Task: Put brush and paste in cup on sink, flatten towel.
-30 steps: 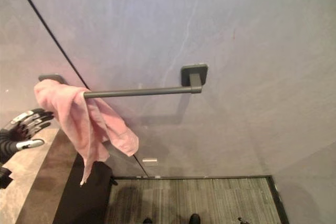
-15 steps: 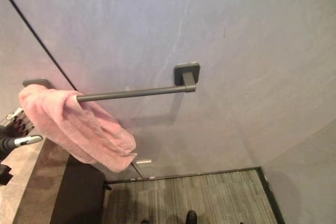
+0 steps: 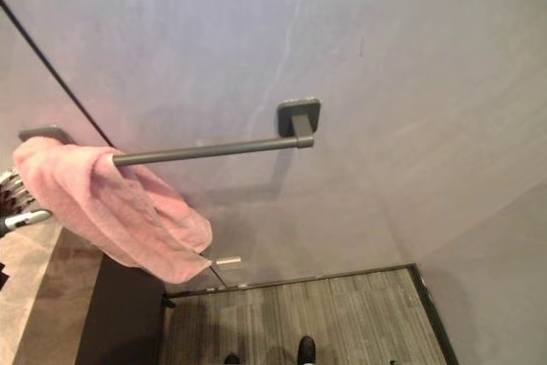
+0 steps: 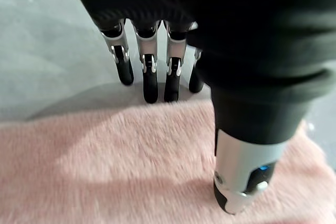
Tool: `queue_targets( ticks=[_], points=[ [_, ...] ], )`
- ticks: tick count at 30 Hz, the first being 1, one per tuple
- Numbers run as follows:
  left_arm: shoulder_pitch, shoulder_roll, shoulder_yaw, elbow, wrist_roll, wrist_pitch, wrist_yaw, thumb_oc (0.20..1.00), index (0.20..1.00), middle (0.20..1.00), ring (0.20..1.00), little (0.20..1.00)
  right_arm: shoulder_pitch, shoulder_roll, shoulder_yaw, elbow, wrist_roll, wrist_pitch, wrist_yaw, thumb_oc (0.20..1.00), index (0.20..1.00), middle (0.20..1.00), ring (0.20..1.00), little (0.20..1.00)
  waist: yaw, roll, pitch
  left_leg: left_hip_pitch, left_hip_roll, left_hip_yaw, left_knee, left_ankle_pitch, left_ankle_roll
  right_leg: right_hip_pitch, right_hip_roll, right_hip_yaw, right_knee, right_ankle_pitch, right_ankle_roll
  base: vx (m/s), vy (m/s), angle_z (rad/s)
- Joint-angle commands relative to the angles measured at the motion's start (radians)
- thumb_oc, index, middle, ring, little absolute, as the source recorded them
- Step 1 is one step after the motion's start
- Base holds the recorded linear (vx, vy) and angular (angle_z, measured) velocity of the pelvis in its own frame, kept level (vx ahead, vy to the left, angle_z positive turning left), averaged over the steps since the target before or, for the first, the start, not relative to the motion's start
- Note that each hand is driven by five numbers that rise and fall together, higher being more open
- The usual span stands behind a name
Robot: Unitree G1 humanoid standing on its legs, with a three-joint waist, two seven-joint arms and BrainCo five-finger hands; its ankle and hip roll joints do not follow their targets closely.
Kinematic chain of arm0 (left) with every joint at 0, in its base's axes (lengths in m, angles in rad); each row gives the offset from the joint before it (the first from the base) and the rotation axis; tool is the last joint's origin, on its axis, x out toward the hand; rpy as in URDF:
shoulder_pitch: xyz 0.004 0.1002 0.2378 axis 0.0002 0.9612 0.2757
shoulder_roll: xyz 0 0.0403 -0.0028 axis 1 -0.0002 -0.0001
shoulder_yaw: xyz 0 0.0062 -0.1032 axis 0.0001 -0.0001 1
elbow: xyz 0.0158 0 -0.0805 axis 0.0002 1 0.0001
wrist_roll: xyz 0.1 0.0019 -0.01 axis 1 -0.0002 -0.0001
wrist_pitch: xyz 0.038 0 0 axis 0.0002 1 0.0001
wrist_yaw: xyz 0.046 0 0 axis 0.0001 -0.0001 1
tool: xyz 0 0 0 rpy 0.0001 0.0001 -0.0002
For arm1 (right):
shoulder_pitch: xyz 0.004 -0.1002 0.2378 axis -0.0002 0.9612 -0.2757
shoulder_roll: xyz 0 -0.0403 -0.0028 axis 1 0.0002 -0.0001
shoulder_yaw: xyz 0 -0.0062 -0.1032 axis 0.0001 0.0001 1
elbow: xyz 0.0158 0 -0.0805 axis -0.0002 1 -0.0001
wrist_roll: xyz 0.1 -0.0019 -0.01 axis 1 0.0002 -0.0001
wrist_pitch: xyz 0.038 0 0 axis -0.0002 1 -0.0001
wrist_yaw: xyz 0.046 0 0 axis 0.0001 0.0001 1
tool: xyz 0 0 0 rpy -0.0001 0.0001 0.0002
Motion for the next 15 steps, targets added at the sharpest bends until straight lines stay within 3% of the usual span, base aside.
queue_targets(
  ticks=[1, 4, 6, 9, 12, 15],
  points=[
    [-0.071, 0.001, 0.069, 0.061, -0.114, -0.021, -0.036, 0.645, 0.645, 0.645, 0.645, 0.645, -0.039, -0.023, 0.027, 0.011, 0.001, -0.011, -0.001, 1.000, 1.000, 1.000, 1.000, 1.000, -0.031, -0.027, 0.020, -0.005, -0.012, 0.078, 0.017, -0.016, 0.035, 0.048, -0.052, 0.018, 0.006, -0.032, 0.085, 0.00, 0.000, 0.00],
    [-0.083, -0.010, 0.055, 0.092, -0.140, -0.009, -0.050, 0.570, 0.570, 0.570, 0.570, 0.570, -0.042, -0.026, 0.026, 0.003, -0.001, -0.011, 0.000, 1.000, 1.000, 1.000, 1.000, 1.000, -0.033, -0.027, 0.022, -0.007, -0.014, 0.078, 0.017, -0.017, 0.037, 0.044, -0.052, 0.021, 0.006, -0.030, 0.087, 0.00, 0.031, -0.05],
    [-0.095, -0.023, 0.034, 0.125, -0.166, 0.007, -0.068, 0.423, 0.423, 0.423, 0.423, 0.423, -0.043, -0.032, 0.027, -0.006, -0.003, -0.011, 0.002, 1.000, 1.000, 1.000, 1.000, 1.000, -0.035, -0.027, 0.023, -0.009, -0.015, 0.081, 0.017, -0.018, 0.038, 0.041, -0.053, 0.024, 0.006, -0.027, 0.089, 0.00, 0.042, -0.05],
    [-0.094, -0.027, 0.010, 0.156, -0.189, 0.027, -0.096, 0.288, 0.288, 0.288, 0.288, 0.288, -0.045, -0.041, 0.033, -0.039, -0.008, -0.012, 0.008, 1.000, 1.000, 1.000, 1.000, 1.000, -0.039, -0.028, 0.027, -0.011, -0.018, 0.088, 0.017, -0.020, 0.042, 0.033, -0.054, 0.032, 0.006, -0.020, 0.092, 0.00, 0.046, -0.03],
    [-0.087, -0.028, -0.016, 0.177, -0.195, 0.042, -0.114, 0.203, 0.203, 0.203, 0.203, 0.203, -0.043, -0.052, 0.036, -0.068, -0.014, -0.012, 0.014, 1.000, 1.000, 1.000, 1.000, 1.000, -0.041, -0.030, 0.032, -0.014, -0.021, 0.094, 0.017, -0.019, 0.045, 0.026, -0.055, 0.038, 0.006, -0.015, 0.095, 0.00, 0.044, -0.09],
    [-0.088, -0.030, -0.044, 0.193, -0.195, 0.055, -0.129, 0.200, 0.200, 0.200, 0.200, 0.200, -0.042, -0.057, 0.043, -0.079, -0.020, -0.014, 0.018, 1.000, 1.000, 1.000, 1.000, 1.000, -0.042, -0.033, 0.031, -0.017, -0.024, 0.097, 0.017, -0.020, 0.048, 0.022, -0.057, 0.041, 0.006, -0.011, 0.097, 0.01, 0.040, -0.12]
  ],
)
